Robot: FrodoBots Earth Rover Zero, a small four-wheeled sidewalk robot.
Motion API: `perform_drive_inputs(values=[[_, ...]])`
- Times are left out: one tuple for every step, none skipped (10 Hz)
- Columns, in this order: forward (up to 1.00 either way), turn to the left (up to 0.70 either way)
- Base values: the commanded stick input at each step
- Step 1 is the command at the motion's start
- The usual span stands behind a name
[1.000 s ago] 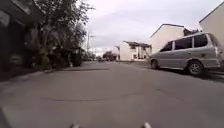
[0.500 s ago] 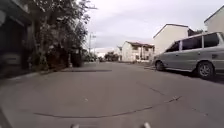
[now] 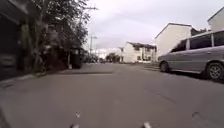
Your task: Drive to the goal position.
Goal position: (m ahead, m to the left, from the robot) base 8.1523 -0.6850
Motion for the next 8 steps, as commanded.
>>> perform_drive_inputs(values=[[0.85, 0.33], [0.85, 0.3], [0.85, 0.2], [0.85, 0.11], [0.85, 0.01], [0.85, 0.0], [0.85, 0.0], [0.85, 0.0]])
